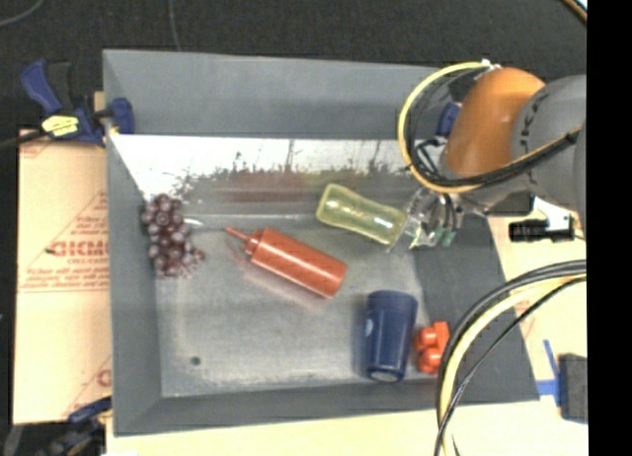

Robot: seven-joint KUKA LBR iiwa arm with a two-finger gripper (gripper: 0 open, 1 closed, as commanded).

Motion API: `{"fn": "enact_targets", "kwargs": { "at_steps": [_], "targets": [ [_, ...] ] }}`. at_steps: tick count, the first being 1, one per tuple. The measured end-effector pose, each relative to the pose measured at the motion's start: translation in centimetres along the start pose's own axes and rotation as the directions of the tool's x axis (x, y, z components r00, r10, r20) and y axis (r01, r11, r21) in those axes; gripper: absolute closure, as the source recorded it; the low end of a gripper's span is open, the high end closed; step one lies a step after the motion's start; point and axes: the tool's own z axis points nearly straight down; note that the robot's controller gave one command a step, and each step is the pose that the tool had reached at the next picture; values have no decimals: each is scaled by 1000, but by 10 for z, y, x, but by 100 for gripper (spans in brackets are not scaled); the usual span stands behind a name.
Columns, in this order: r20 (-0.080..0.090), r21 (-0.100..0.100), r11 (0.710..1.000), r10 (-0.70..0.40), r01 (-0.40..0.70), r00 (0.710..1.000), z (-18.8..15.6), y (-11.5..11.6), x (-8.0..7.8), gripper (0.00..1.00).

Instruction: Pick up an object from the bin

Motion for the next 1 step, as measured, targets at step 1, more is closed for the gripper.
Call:
{"fn": "enact_targets", "kwargs": {
  "at_steps": [1],
  "targets": [
    [0, 0, 1000, -1, 1, 1000, -8, 0, 0, 100]
  ]
}}
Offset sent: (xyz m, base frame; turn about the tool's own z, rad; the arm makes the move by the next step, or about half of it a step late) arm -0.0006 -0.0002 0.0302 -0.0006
